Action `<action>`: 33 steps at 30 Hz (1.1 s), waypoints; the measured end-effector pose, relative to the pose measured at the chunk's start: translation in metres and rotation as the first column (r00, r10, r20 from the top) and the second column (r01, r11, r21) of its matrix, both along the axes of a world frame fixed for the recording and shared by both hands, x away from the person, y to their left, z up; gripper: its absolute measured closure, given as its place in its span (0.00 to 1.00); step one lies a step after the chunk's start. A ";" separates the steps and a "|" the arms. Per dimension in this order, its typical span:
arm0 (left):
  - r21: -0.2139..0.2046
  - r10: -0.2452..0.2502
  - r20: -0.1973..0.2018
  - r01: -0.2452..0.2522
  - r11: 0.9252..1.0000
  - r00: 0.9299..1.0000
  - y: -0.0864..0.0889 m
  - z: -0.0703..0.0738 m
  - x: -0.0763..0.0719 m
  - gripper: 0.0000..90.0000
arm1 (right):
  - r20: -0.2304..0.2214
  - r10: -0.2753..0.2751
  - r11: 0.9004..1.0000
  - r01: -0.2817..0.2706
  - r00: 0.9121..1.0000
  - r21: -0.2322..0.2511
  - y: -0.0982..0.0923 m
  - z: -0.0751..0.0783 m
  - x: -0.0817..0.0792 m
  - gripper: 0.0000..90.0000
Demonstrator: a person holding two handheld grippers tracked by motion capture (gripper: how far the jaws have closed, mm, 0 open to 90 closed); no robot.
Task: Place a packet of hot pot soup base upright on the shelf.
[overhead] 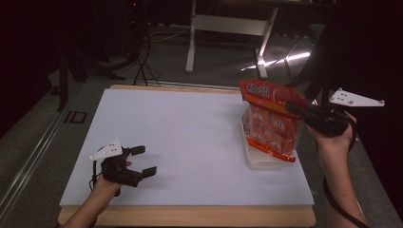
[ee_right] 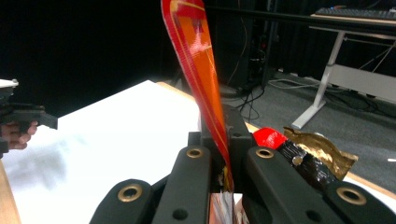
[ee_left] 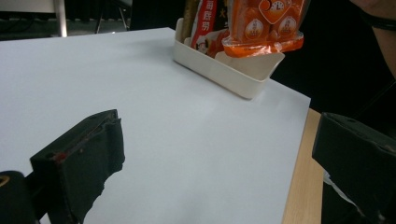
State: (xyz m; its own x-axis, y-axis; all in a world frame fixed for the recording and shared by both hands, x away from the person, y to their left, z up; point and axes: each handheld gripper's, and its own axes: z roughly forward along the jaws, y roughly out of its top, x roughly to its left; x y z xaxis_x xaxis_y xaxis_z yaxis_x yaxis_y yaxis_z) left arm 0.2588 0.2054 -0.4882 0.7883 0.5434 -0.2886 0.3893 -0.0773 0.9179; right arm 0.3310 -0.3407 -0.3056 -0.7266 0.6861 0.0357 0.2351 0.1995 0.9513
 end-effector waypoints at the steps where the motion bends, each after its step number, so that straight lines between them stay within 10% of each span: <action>1: 0.003 0.002 -0.001 -0.002 1.000 1.000 0.000 -0.001 0.000 0.02 | -0.002 -0.004 1.000 0.004 1.000 -0.007 0.000 -0.001 0.002 1.00; 33: 0.014 0.002 -0.024 -0.001 1.000 1.000 -0.005 -0.018 0.004 0.02 | -0.143 -0.029 0.996 0.040 0.989 0.080 -0.016 -0.071 0.022 1.00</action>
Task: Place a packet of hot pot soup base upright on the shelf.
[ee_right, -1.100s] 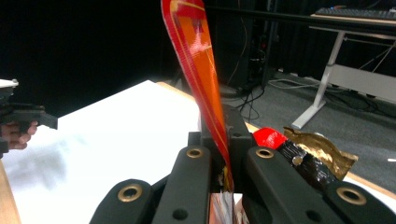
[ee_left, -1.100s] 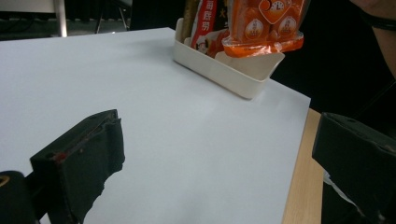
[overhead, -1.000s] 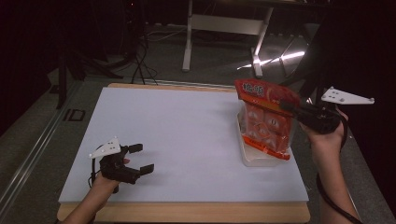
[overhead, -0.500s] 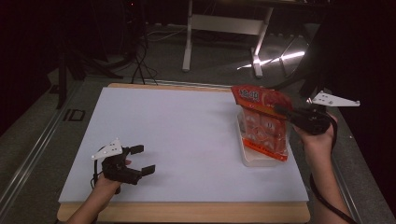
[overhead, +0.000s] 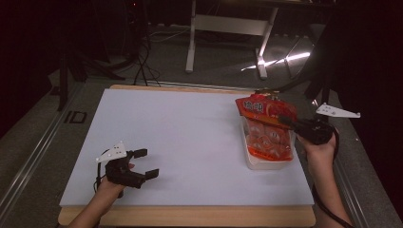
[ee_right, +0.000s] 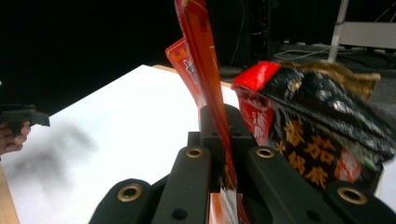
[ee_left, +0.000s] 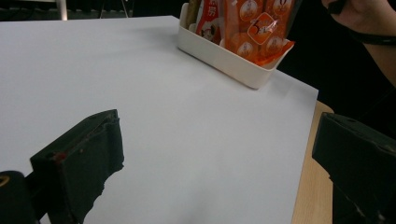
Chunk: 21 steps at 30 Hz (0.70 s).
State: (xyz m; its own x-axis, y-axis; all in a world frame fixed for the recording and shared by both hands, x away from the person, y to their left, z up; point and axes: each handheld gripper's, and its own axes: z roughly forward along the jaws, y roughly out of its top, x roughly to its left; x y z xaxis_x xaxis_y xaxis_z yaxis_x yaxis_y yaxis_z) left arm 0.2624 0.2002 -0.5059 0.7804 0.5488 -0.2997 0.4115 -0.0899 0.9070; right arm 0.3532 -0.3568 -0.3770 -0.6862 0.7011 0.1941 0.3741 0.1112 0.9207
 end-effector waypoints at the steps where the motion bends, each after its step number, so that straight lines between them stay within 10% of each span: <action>1: 0.000 0.000 0.000 0.000 1.000 1.000 0.000 0.000 0.000 0.02 | 0.000 0.000 1.000 0.000 1.000 0.000 0.000 0.000 0.000 1.00; 6: 0.001 -0.003 -0.004 0.003 1.000 1.000 0.000 -0.001 0.001 0.02 | -0.027 -0.009 0.997 0.012 1.000 0.081 -0.015 -0.014 -0.002 1.00; 21: 0.001 -0.002 -0.014 0.002 1.000 1.000 0.000 -0.004 0.002 0.02 | -0.013 -0.059 0.998 0.059 0.998 -0.021 -0.027 -0.027 -0.008 1.00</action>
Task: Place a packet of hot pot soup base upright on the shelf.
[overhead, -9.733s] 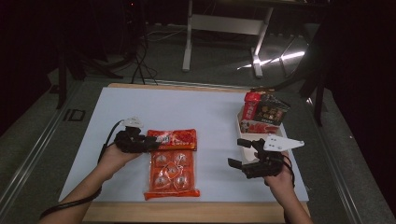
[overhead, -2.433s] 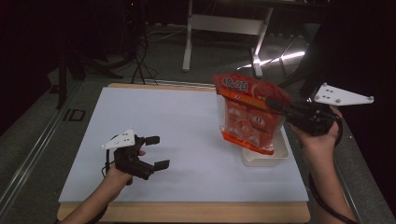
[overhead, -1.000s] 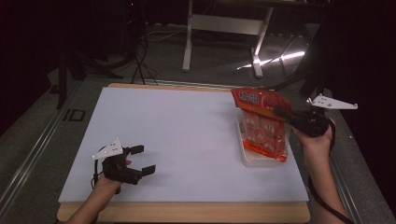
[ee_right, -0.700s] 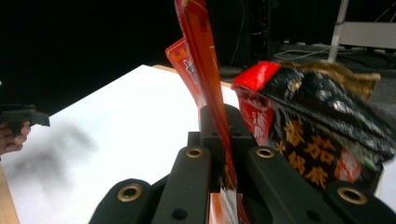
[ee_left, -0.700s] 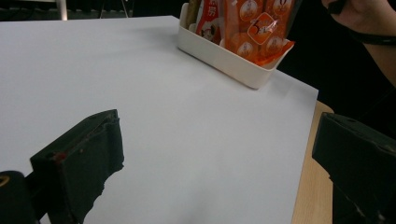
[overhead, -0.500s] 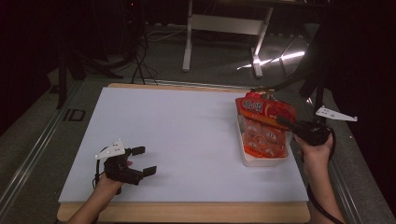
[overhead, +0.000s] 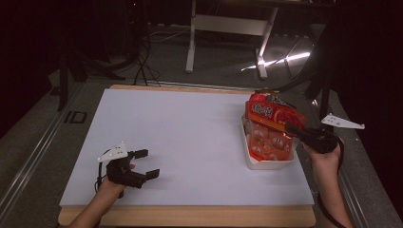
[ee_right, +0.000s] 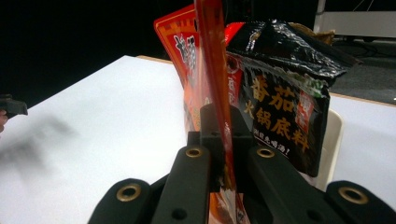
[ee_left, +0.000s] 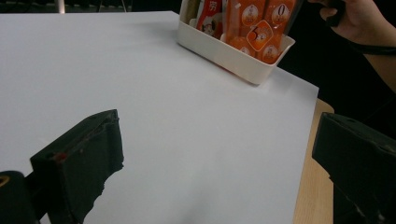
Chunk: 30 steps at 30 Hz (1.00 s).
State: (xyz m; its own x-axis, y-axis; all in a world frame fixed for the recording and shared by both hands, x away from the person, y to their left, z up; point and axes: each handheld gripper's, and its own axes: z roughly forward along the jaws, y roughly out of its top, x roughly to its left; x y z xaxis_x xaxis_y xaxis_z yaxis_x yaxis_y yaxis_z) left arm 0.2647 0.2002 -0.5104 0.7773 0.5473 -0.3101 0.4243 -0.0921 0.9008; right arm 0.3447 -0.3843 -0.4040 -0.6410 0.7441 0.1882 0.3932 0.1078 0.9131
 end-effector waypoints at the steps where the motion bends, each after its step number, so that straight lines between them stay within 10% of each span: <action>1: -0.002 0.002 0.000 -0.002 1.000 1.000 0.000 0.000 0.000 0.02 | 0.000 -0.008 1.000 0.008 1.000 -0.008 -0.002 -0.001 -0.001 1.00; 21: -0.002 -0.002 -0.004 0.002 1.000 1.000 -0.001 -0.002 0.000 0.02 | -0.026 -0.038 0.999 0.038 0.999 0.023 -0.013 -0.006 0.006 0.99; 30: 0.010 -0.007 -0.003 0.007 1.000 1.000 -0.002 -0.003 0.000 0.02 | 0.001 -0.040 0.999 0.040 0.999 0.024 -0.006 0.007 0.000 0.75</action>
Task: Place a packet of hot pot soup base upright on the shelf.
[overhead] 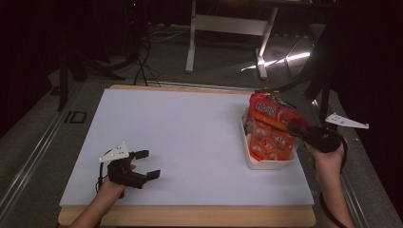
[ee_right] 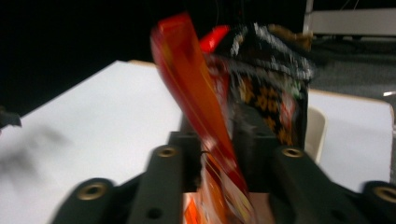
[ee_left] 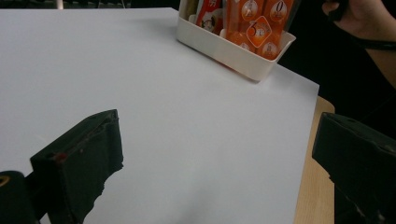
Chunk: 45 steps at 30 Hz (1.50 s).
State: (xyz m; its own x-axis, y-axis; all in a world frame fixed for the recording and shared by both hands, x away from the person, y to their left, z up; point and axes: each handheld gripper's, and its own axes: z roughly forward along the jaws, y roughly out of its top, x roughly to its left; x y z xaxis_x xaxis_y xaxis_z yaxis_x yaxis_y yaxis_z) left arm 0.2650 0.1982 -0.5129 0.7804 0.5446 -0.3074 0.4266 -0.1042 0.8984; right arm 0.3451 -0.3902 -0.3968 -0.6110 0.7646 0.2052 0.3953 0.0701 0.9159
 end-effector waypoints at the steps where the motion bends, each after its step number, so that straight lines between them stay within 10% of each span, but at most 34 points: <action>1: -0.002 0.001 0.000 -0.001 1.000 1.000 0.000 0.000 0.000 0.02 | 0.022 0.000 1.000 0.000 1.000 0.005 0.002 0.009 -0.002 0.64; 18: -0.010 0.000 0.003 0.000 1.000 1.000 0.002 0.001 0.000 0.02 | 0.134 0.090 0.996 -0.091 0.987 0.000 0.046 0.065 -0.020 0.18; 45: -0.004 -0.008 0.011 0.008 1.000 1.000 0.000 0.001 -0.002 0.02 | 0.043 0.291 0.956 -0.289 0.956 -0.046 0.117 0.014 -0.033 0.15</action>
State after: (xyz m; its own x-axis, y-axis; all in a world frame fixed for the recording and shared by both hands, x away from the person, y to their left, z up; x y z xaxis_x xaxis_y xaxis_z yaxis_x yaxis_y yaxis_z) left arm 0.2631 0.1983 -0.5116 0.7878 0.5374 -0.3011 0.4163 -0.1041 0.9033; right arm 0.3119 -0.2728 -0.3824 -0.8160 0.5601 0.1431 0.3077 0.2112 0.9278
